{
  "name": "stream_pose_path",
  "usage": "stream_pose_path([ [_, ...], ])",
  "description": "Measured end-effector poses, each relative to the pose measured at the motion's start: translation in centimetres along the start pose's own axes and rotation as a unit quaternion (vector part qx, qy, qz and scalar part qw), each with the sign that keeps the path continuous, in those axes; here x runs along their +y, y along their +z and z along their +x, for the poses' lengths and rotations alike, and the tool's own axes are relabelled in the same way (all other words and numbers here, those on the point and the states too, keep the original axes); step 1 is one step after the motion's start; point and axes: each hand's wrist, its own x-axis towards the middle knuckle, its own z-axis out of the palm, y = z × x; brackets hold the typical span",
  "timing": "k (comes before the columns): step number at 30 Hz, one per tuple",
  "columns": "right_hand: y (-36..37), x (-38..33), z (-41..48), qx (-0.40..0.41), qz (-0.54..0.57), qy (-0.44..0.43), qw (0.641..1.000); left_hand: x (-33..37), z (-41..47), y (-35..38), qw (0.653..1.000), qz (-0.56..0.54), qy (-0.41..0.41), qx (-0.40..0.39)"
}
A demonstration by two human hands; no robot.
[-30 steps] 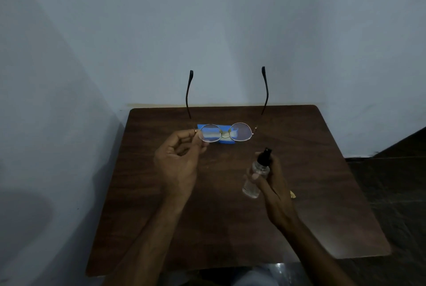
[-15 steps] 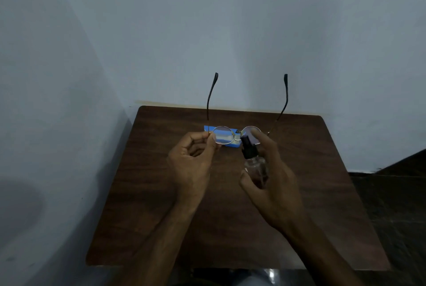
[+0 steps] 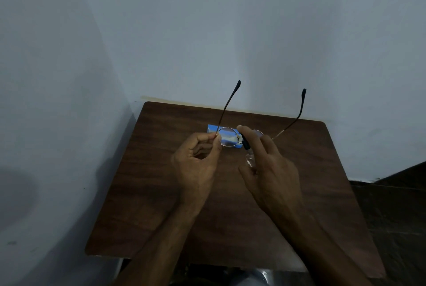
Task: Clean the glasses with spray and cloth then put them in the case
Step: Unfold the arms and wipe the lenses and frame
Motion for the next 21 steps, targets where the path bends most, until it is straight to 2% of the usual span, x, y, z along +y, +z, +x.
stream_pose_path([
  [12, 0.4, -0.3, -0.5, -0.014, 0.043, -0.024, 0.999, 0.1, -0.1, -0.1, 1.0, 0.018, 0.011, 0.011],
  [18, 0.2, -0.2, -1.0, 0.062, 0.113, 0.005, 0.992, 0.3, 0.1, 0.0, 1.0, 0.008, 0.002, 0.012],
  [21, -0.2, 0.7, -1.2, 0.11, 0.11, 0.023, 0.988, 0.3, 0.2, 0.0, 1.0, 0.009, -0.005, 0.009],
])
